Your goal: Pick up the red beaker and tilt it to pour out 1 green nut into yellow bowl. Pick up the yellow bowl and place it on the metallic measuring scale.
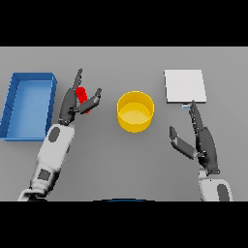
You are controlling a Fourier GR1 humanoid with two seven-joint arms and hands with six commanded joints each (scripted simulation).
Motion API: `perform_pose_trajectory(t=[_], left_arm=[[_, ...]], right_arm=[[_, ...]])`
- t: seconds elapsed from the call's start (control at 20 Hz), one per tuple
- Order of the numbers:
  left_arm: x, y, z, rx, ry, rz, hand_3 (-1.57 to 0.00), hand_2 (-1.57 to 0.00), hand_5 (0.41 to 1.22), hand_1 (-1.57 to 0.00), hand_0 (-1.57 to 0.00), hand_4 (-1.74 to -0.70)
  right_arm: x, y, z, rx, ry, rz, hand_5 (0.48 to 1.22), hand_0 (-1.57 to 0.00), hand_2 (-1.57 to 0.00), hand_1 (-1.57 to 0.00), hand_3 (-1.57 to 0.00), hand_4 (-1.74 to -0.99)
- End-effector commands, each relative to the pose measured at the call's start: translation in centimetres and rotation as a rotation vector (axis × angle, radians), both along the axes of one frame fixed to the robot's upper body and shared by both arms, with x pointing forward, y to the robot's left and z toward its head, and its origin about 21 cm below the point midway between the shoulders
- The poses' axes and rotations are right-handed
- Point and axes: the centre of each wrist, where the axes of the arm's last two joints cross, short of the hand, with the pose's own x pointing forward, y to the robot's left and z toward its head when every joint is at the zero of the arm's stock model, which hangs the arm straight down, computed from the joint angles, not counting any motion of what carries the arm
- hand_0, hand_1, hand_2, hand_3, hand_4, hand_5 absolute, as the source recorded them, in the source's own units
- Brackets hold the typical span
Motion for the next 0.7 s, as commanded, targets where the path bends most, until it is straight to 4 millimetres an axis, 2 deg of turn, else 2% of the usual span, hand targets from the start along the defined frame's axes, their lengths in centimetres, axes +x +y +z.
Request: perform_pose_trajectory(t=[0.0, 0.05, 0.1, 0.15, 0.25, 0.35, 0.4, 0.45, 0.5, 0.65], left_arm=[[0.3, 0.1, 0.2, -0.002, -0.009, -0.002, 0.00, 0.00, 0.692, 0.00, 0.00, -1.27], [0.3, 0.0, 0.0, -0.011, -0.033, 0.004, 0.00, -0.04, 0.715, -0.02, 0.00, -1.30], [0.4, -0.2, -0.2, -0.020, -0.034, 0.016, -0.05, -0.15, 0.741, -0.14, -0.09, -1.32], [0.4, -0.7, -0.4, -0.030, -0.032, 0.029, -0.22, -0.36, 0.770, -0.36, -0.32, -1.35], [0.7, -0.8, -0.3, -0.032, -0.037, 0.039, -0.58, -0.79, 0.933, -0.80, -0.77, -1.48], [0.5, -1.5, -0.8, -0.043, -0.097, 0.007, -0.89, -1.07, 1.036, -1.08, -1.06, -1.57], [0.6, -1.4, -0.9, -0.052, -0.107, 0.004, -1.00, -1.17, 1.073, -1.18, -1.16, -1.60], [0.7, -1.7, -0.8, -0.051, -0.100, 0.012, -1.11, -1.25, 1.103, -1.25, -1.24, -1.57], [0.8, -1.6, -0.9, -0.064, -0.100, 0.024, -1.20, -1.32, 1.119, -1.32, -1.31, -1.61], [0.8, -1.6, -0.6, -0.078, -0.106, 0.038, -1.38, -1.44, 1.128, -1.44, -1.44, -1.67]], right_arm=[[0.1, -0.2, 0.1, -0.002, 0.000, -0.004, 0.691, 0.00, 0.00, 0.00, 0.00, -1.265], [0.3, -0.4, 0.4, -0.011, 0.001, -0.009, 0.691, 0.00, 0.00, 0.00, 0.00, -1.259], [0.3, -0.1, 0.3, -0.017, 0.003, -0.006, 0.691, 0.00, 0.00, 0.00, 0.00, -1.255], [0.4, 0.1, 0.3, -0.018, 0.002, -0.007, 0.690, 0.00, 0.00, 0.00, 0.00, -1.252], [0.5, 0.1, 0.4, -0.023, -0.002, -0.006, 0.692, 0.00, 0.00, 0.00, 0.00, -1.245], [0.7, -0.1, 0.5, -0.021, -0.006, -0.009, 0.693, 0.00, 0.00, 0.00, 0.00, -1.240], [0.7, -0.6, 0.5, -0.025, -0.002, -0.014, 0.688, 0.00, 0.00, 0.00, 0.00, -1.233], [0.7, -0.2, 0.4, -0.016, -0.002, -0.012, 0.686, 0.00, 0.00, 0.00, 0.00, -1.233], [0.8, 0.0, 0.5, -0.015, -0.004, -0.011, 0.685, 0.00, 0.00, 0.00, 0.00, -1.232], [0.8, 0.3, 0.4, -0.035, -0.004, -0.013, 0.673, 0.00, 0.00, 0.00, 0.00, -1.196]])
